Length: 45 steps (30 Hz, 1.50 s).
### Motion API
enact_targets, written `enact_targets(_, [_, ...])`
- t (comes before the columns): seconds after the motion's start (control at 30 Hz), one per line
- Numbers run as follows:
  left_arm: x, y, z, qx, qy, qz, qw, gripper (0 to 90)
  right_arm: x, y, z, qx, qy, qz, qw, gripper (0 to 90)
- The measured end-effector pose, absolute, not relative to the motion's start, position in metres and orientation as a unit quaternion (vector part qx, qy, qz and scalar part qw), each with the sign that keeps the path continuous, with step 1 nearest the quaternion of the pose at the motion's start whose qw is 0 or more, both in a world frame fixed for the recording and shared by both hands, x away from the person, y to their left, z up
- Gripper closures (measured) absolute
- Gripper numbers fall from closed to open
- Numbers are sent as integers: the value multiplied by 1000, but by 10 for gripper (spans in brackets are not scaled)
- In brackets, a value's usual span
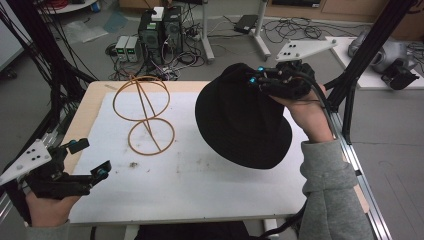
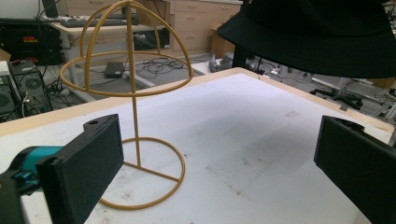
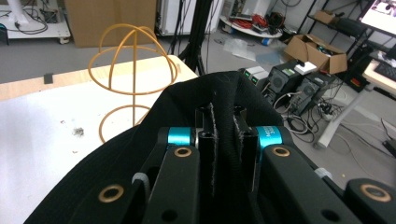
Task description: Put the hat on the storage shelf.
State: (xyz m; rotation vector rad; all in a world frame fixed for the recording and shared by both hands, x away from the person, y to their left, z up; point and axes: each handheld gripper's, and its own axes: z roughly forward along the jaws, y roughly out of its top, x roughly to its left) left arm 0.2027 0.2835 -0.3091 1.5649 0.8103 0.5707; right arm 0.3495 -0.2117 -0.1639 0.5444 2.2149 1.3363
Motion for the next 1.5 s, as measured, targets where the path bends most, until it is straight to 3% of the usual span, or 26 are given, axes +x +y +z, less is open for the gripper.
enact_targets(0.47, [194,291,-305,668,352,253,605,18,353,-192,-144,162,807,507,258,839])
enact_targets(1.5, [172,290,-313,676,358,252,593,18,399,-81,-108,64,820,527,216,839])
